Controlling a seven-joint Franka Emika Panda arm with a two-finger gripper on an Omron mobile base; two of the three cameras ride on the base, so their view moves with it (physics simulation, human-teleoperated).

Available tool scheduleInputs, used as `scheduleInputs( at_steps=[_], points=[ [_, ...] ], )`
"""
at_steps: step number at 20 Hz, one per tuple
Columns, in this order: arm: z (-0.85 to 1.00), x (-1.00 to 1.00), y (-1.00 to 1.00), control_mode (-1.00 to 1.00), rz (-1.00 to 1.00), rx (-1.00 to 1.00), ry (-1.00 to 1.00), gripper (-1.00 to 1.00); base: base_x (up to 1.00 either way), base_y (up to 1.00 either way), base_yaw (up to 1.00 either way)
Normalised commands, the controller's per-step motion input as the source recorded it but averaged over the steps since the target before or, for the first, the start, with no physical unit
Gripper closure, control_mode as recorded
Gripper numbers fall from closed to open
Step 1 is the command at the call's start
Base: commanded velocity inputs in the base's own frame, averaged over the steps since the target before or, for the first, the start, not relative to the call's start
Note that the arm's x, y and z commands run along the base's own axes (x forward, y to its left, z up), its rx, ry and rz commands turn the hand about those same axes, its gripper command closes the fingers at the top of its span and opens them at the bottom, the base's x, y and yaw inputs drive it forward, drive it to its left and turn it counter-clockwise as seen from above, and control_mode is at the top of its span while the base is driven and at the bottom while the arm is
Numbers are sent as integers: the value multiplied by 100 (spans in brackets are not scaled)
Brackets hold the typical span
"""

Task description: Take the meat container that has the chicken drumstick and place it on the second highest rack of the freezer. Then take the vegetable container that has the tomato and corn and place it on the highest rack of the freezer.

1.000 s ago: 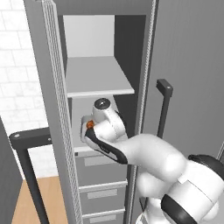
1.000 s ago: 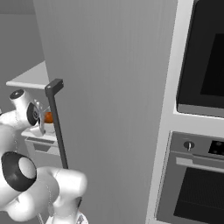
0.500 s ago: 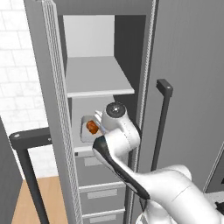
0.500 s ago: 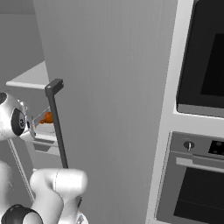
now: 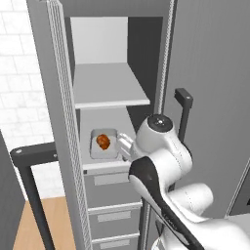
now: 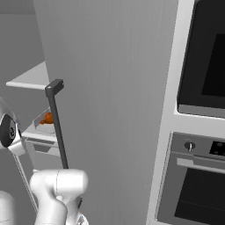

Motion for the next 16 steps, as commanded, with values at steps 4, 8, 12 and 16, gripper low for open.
scheduleInputs(
  at_steps=[4, 8, 12, 16],
  points=[
    [32, -85, -71, -100, 17, -6, 15, -100, 0, 0, 0],
    [10, -51, -98, -100, 3, -6, 20, -100, 0, 0, 0],
    [0, -20, -96, -100, -15, -4, 23, -100, 0, 0, 0],
    [0, -8, -46, -100, -10, 0, 5, -100, 0, 0, 0]
  ],
)
